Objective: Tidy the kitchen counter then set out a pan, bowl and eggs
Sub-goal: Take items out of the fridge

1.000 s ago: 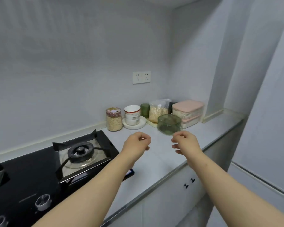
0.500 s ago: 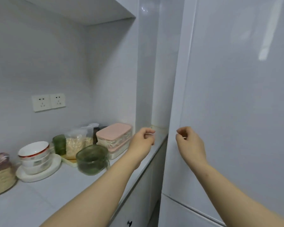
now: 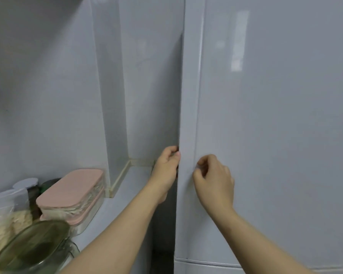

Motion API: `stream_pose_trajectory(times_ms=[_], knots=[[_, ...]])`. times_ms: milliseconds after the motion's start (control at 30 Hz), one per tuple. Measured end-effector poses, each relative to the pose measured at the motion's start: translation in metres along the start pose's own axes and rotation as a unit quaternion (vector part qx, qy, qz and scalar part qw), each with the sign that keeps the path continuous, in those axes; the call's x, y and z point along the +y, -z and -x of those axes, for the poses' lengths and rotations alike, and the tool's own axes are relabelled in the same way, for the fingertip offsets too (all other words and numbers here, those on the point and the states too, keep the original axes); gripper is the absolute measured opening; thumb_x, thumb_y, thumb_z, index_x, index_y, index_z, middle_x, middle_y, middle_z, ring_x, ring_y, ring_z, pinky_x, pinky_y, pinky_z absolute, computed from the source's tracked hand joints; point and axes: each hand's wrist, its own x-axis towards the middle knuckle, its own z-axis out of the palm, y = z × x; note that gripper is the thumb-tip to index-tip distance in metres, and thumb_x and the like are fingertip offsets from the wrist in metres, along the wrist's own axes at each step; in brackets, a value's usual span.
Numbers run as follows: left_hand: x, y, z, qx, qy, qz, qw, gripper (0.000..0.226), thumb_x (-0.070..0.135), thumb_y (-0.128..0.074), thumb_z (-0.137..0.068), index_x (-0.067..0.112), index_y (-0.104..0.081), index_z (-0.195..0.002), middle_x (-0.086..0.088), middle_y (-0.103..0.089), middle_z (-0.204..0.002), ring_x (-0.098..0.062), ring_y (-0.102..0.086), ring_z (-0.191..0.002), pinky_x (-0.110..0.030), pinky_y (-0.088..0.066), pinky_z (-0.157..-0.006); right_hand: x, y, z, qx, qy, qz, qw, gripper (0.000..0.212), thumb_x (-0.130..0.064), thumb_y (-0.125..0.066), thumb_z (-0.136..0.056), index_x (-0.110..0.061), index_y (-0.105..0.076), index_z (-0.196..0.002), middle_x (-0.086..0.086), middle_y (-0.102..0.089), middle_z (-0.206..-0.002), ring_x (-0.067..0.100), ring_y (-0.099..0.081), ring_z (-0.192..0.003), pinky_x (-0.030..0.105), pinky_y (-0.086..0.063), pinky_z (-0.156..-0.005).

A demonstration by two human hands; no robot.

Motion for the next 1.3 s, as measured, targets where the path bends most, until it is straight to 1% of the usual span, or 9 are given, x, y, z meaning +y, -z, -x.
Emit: stream_pose_trajectory(times_ms=[233,467,600,733,867,967,1067,1167,1300], knots=[[0.0,0.0,0.008,-0.014,0.018,0.023,0.999,0.017,0.021,-0.036,-0.101,0.019,-0.05,-0.111,-0.007,-0.061,-0.115,-0.02,-0.058,-0.105,-0.036,-0.044,-0.095,-0.013,0.002,0.016,-0.045,-0.046,-0.013,0.998,0.026,-0.037,-0.053,-0.088,-0.021,-0.048,-0.108,-0.001,-0.053,-0.108,0.019,-0.051,-0.102,0.039,-0.045,-0.092],[0.019,-0.004,0.08,-0.009,0.036,0.08,0.996,0.027,0.021,-0.034,-0.101,0.021,-0.054,-0.082,0.001,-0.064,-0.082,-0.013,-0.058,-0.077,-0.029,-0.044,-0.07,-0.019,0.043,0.067,-0.01,-0.016,0.03,0.999,0.036,-0.05,-0.058,-0.082,-0.024,-0.037,-0.093,-0.004,-0.046,-0.097,0.017,-0.048,-0.093,0.034,-0.045,-0.083],[0.04,-0.008,0.132,-0.042,0.037,0.072,0.996,0.029,0.021,-0.038,-0.1,0.019,-0.059,-0.08,0.005,-0.065,-0.073,-0.008,-0.059,-0.069,-0.025,-0.049,-0.065,-0.021,0.072,0.108,0.045,-0.018,0.029,0.998,0.044,-0.056,-0.061,-0.076,-0.023,-0.037,-0.091,-0.003,-0.047,-0.095,0.019,-0.049,-0.091,0.035,-0.046,-0.082],[0.054,-0.019,0.185,-0.098,0.034,0.063,0.993,0.029,0.024,-0.042,-0.098,0.014,-0.064,-0.081,0.002,-0.067,-0.072,-0.008,-0.061,-0.066,-0.025,-0.052,-0.058,-0.015,0.108,0.152,0.096,-0.022,0.024,0.995,0.05,-0.055,-0.066,-0.07,-0.022,-0.035,-0.089,-0.006,-0.039,-0.092,0.015,-0.038,-0.088,0.026,-0.034,-0.078],[0.066,-0.044,0.239,-0.181,0.03,0.058,0.981,0.03,0.024,-0.043,-0.097,0.01,-0.061,-0.077,0.003,-0.064,-0.063,-0.005,-0.06,-0.057,-0.027,-0.055,-0.059,0.002,0.152,0.195,0.243,0.008,0.022,0.97,0.053,-0.059,-0.059,-0.059,-0.019,-0.043,-0.091,-0.006,-0.034,-0.091,0.007,-0.023,-0.085,0.02,-0.021,-0.074],[0.074,-0.074,0.27,-0.238,0.024,0.03,0.971,0.024,0.019,-0.046,-0.096,0.004,-0.064,-0.091,-0.009,-0.065,-0.08,-0.015,-0.062,-0.068,-0.028,-0.057,-0.063,0.016,0.19,0.22,0.264,-0.014,0.011,0.964,0.062,-0.059,-0.052,-0.058,-0.017,-0.045,-0.102,-0.009,-0.033,-0.099,0.012,-0.037,-0.092,0.024,-0.031,-0.08],[0.083,-0.111,0.296,-0.23,-0.007,0.038,0.972,0.027,0.01,-0.048,-0.094,0.005,-0.061,-0.072,-0.008,-0.06,-0.063,-0.014,-0.058,-0.055,-0.02,-0.053,-0.051,0.025,0.233,0.244,0.252,-0.045,-0.004,0.967,0.06,-0.061,-0.051,-0.058,-0.023,-0.043,-0.103,-0.015,-0.034,-0.095,0.012,-0.045,-0.096,0.031,-0.042,-0.08],[0.089,-0.141,0.317,-0.234,-0.014,0.078,0.969,0.035,0.01,-0.049,-0.094,0.006,-0.057,-0.06,0.001,-0.055,-0.043,-0.007,-0.054,-0.039,-0.016,-0.049,-0.044,0.036,0.27,0.264,0.234,-0.073,0.0,0.969,0.047,-0.045,-0.065,-0.068,-0.024,-0.045,-0.104,-0.018,-0.041,-0.095,0.008,-0.048,-0.095,0.028,-0.042,-0.078],[0.094,-0.169,0.345,-0.314,-0.001,0.095,0.945,0.026,0.012,-0.049,-0.095,0.012,-0.061,-0.072,0.004,-0.059,-0.051,-0.008,-0.058,-0.044,-0.021,-0.05,-0.051,0.053,0.313,0.287,0.291,-0.105,0.009,0.951,0.027,-0.025,-0.063,-0.081,-0.02,-0.048,-0.103,-0.011,-0.051,-0.094,0.009,-0.05,-0.089,0.018,-0.037,-0.066]])
